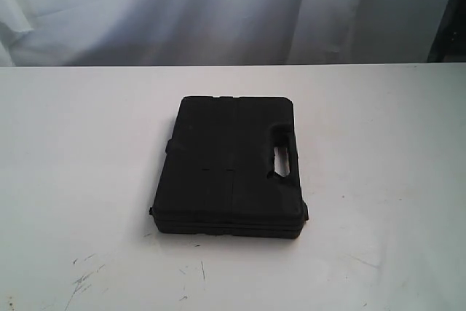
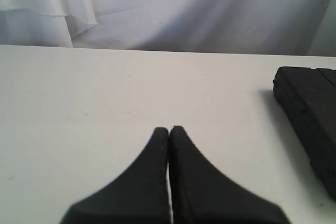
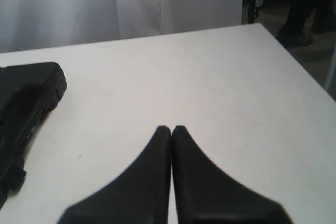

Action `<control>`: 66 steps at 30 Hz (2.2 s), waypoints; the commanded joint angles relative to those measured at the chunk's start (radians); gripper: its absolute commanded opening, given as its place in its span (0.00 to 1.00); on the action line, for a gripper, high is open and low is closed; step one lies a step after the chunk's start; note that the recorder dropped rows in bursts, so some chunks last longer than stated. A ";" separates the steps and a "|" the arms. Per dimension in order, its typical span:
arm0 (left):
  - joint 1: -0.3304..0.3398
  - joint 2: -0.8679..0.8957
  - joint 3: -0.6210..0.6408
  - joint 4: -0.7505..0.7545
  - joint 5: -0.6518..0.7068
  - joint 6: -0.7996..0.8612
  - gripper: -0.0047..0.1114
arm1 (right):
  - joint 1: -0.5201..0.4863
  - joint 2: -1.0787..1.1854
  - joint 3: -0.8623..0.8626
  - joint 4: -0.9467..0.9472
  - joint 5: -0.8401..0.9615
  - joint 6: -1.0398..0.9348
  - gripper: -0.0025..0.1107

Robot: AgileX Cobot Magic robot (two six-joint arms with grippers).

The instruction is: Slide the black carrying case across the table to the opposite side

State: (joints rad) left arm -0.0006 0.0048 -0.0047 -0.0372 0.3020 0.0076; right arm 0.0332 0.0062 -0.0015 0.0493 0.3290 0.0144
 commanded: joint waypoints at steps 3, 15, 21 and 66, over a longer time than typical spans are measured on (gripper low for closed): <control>0.001 -0.005 0.005 -0.006 -0.007 0.003 0.04 | -0.003 -0.006 0.001 -0.014 -0.400 -0.001 0.02; 0.001 -0.005 0.005 -0.006 -0.007 0.001 0.04 | -0.003 -0.006 -0.070 -0.014 -0.750 0.030 0.02; 0.001 -0.005 0.005 -0.006 -0.007 0.003 0.04 | -0.003 0.113 -0.352 -0.039 -0.513 0.020 0.02; 0.001 -0.005 0.005 -0.006 -0.007 0.003 0.04 | 0.385 1.556 -1.226 0.140 0.518 0.122 0.02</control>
State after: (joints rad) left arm -0.0006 0.0048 -0.0047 -0.0372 0.3020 0.0091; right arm 0.3963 1.4838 -1.1802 0.2036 0.8398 0.1272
